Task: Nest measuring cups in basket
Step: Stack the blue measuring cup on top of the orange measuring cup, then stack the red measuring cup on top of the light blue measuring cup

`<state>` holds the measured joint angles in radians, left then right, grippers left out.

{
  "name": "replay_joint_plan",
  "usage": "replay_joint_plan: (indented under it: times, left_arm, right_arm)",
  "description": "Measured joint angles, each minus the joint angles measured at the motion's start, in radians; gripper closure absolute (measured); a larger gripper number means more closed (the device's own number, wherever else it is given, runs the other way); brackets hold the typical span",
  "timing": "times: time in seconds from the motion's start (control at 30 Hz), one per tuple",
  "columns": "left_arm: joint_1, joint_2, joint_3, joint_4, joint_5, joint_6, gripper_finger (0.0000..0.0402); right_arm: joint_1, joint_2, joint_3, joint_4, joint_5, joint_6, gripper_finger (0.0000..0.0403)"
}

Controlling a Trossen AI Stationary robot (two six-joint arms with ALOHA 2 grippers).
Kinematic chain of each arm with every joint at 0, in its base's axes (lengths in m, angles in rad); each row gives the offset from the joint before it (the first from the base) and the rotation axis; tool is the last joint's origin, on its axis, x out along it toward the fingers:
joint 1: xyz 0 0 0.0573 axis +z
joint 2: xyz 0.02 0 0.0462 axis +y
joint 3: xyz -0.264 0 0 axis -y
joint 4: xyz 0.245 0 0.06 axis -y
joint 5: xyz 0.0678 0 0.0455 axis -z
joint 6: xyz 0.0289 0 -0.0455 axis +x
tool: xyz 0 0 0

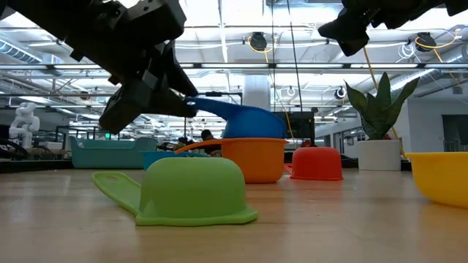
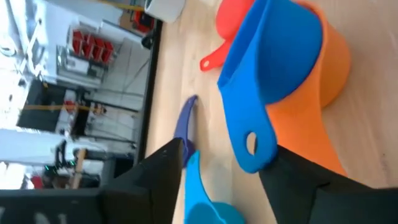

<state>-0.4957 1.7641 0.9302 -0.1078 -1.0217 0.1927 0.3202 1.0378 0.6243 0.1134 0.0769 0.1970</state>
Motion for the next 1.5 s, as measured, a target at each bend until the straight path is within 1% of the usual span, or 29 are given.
replay_joint_plan:
  times: [0.1, 0.23, 0.4, 0.6, 0.8, 0.93, 1.07, 1.2, 1.33, 1.4, 1.5]
  left_arm:
    - [0.0, 0.0, 0.0, -0.076, 0.0, -0.095, 0.0183]
    - [-0.003, 0.0, 0.0, -0.165, 0.0, -0.197, 0.0183]
    - [-0.004, 0.0, 0.0, -0.188, 0.004, -0.302, 0.0183]
    - [-0.002, 0.0, 0.0, -0.187, 0.122, -0.41, 0.0183]
    - [0.005, 0.0, 0.018, -0.189, 0.208, -0.537, 0.0183]
    - [0.011, 0.0, 0.064, -0.19, 0.22, -0.57, 0.0183]
    - [0.012, 0.0, 0.126, -0.241, 0.22, -0.579, 0.0183]
    - [0.021, 0.0, 0.173, -0.271, 0.227, -0.645, 0.0183]
    - [0.05, 0.0, 0.174, -0.252, 0.273, -0.749, 0.0183]
    - [0.069, 0.0, 0.174, -0.251, 0.325, -0.8, 0.0183]
    - [0.09, 0.0, 0.173, -0.248, 0.41, -0.83, 0.0183]
  right_arm:
    - [0.0, 0.0, 0.0, -0.029, 0.0, 0.003, 0.0176]
    - [0.0, 0.0, 0.0, -0.047, 0.0, 0.018, 0.0176]
    - [0.0, 0.0, 0.0, -0.084, 0.0, 0.019, 0.0176]
    - [0.0, 0.0, 0.0, -0.151, 0.0, 0.031, 0.0176]
    - [0.0, 0.0, 0.0, -0.198, 0.0, 0.068, 0.0176]
    - [0.0, 0.0, 0.0, -0.231, 0.0, 0.1, 0.0176]
    - [0.0, 0.0, 0.0, -0.265, 0.0, 0.105, 0.0176]
    - [0.0, 0.0, 0.0, -0.283, 0.001, 0.097, 0.0176]
    - [0.0, 0.0, 0.0, -0.286, 0.001, 0.095, 0.0176]
    - [0.0, 0.0, 0.0, -0.289, 0.0, 0.098, 0.0176]
    - [0.0, 0.0, 0.0, -0.292, 0.0, 0.105, 0.0176]
